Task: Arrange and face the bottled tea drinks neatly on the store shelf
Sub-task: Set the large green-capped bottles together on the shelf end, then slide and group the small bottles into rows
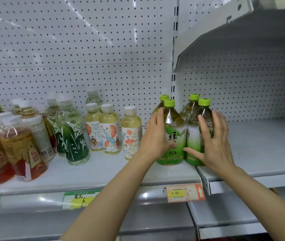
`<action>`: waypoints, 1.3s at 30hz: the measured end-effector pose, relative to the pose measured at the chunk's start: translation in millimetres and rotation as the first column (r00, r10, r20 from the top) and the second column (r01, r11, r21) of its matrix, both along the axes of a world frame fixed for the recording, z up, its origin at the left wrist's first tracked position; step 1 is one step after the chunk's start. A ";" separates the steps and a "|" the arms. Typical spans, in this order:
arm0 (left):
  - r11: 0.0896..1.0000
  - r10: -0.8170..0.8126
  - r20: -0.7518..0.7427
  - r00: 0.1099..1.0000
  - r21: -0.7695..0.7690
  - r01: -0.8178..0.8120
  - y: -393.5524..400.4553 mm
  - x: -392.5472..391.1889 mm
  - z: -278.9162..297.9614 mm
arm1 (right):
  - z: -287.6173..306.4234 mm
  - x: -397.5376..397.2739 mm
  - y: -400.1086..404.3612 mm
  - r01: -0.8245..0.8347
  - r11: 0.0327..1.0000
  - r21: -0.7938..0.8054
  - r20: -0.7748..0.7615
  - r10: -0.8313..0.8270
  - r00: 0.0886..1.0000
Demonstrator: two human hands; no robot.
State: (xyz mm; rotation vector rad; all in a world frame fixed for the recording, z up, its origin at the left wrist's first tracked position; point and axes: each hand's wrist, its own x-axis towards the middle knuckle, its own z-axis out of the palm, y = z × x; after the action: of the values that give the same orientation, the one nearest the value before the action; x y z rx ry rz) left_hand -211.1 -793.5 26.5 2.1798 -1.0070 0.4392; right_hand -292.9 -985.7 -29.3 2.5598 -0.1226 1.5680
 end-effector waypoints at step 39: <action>0.801 0.182 -0.293 0.939 -0.510 -0.314 243.1 91.6 6.8 | -7.4 54.9 231.6 -0.222 0.974 -0.039 0.058 0.224 0.973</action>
State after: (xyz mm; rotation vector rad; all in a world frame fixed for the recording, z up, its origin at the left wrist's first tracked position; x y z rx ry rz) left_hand -119.5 -550.5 33.3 1.7769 -0.3881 0.5098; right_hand -238.1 -754.1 -36.7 2.5756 0.1894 1.7093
